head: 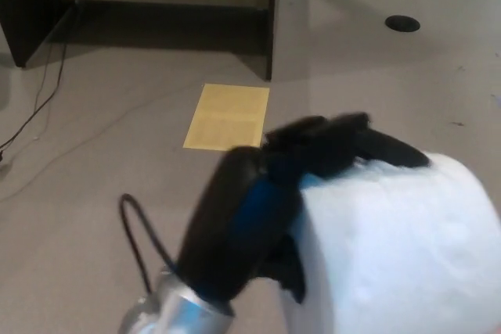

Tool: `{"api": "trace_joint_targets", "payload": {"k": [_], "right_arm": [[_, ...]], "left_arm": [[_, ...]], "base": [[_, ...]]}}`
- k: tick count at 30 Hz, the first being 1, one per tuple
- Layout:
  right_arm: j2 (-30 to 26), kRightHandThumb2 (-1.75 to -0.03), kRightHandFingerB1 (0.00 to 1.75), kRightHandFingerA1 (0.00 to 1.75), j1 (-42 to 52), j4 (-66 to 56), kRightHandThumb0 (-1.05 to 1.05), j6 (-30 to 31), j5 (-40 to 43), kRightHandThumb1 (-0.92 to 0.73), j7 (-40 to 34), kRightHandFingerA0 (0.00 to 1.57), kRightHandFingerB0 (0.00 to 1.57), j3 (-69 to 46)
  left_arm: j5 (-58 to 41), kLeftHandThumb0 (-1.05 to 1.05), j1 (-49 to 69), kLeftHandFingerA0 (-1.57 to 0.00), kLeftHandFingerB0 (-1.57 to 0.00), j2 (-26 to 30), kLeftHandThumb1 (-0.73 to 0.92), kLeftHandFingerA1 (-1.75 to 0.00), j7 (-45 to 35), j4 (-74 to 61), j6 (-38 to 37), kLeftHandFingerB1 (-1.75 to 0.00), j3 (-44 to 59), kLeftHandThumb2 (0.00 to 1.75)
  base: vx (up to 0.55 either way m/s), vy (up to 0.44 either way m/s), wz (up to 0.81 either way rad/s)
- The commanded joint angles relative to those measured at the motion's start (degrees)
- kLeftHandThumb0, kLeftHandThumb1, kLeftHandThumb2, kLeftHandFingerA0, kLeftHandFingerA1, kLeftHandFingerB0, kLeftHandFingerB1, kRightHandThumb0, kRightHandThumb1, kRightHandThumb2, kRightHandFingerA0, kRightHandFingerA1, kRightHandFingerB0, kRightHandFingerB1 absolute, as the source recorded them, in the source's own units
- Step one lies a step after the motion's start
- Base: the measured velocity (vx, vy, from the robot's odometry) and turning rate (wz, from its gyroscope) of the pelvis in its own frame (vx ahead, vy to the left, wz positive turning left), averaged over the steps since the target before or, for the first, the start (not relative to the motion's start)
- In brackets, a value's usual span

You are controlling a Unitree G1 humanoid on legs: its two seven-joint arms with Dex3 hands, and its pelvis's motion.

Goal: A person is holding a toilet paper roll and the robot extends its left hand to grab the roll by inserting its thumb into the gap in the middle and brings its hand down by its side. Then it extends its arm again to hand the toilet paper roll back to the person.

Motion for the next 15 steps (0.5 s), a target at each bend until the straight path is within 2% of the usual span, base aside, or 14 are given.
{"api": "trace_joint_targets", "payload": {"k": [1,3,7,9,11,13,15], "right_arm": [[-0.9,-0.6,0.43,0.58,0.7,0.68,-0.35,-0.01,0.47,-0.66,0.02,0.74,0.57,-0.49],[-0.73,-0.6,0.43,0.58,2.05,0.66,-0.37,-0.08,0.71,-0.66,0.29,0.73,0.57,-0.66],[-1.14,-0.6,0.41,0.55,-2.93,0.19,-0.36,1.54,1.03,-0.67,1.46,0.73,0.54,-1.3],[-1.87,-0.6,0.41,0.56,-3.99,0.28,-0.37,1.68,1.13,-0.67,1.15,0.75,0.55,-1.74],[-2.53,-0.6,0.42,0.56,-3.01,0.37,-0.37,1.11,1.66,-0.66,0.61,0.76,0.57,-2.64],[-3.62,-0.6,0.42,0.56,-2.39,0.47,-0.37,0.3,2.06,-0.65,0.26,0.75,0.57,-3.65],[-4.62,-0.6,0.43,0.55,-0.95,0.33,-0.38,-0.33,2.43,-0.65,0.31,0.74,0.58,-4.57]], "left_arm": [[-6.76,0.01,3.77,-0.95,-0.84,3.69,0.66,-1.45,0.1,0.72,-7.28,-1.2,7.35,0.85],[-7.12,0.01,7.62,-1.03,-0.86,4.03,0.63,-1.42,1.11,-0.4,-8.03,-1.2,9.58,0.93],[-12.11,-0.08,2.76,-1.07,-0.84,3.75,0.69,-1.32,0.49,5.76,-8.58,-1.16,15.25,0.87],[-14.61,-0.1,0.92,-1.07,-0.84,3.4,0.68,-1.32,-0.52,8.33,-8.84,-1.15,16.51,0.89],[-15.29,-0.07,1.93,-1.0,-0.79,4.02,0.71,-1.42,-0.83,9.34,-10.63,-1.18,17.25,0.87],[-15.74,-0.05,2.68,-0.98,-0.79,4.93,0.72,-1.41,-0.88,10.88,-12.86,-1.15,18.38,0.84],[-17.14,0.02,6.63,-0.97,-0.82,4.97,0.69,-1.33,-0.67,11.1,-13.76,-1.11,20.16,0.88]], "base": [[0.0,0.0,0.0],[0.0,0.0,0.0],[0.0,0.0,0.0],[0.0,0.0,0.0],[0.0,0.0,0.0],[0.0,0.0,0.03],[0.0,0.0,0.0]]}}
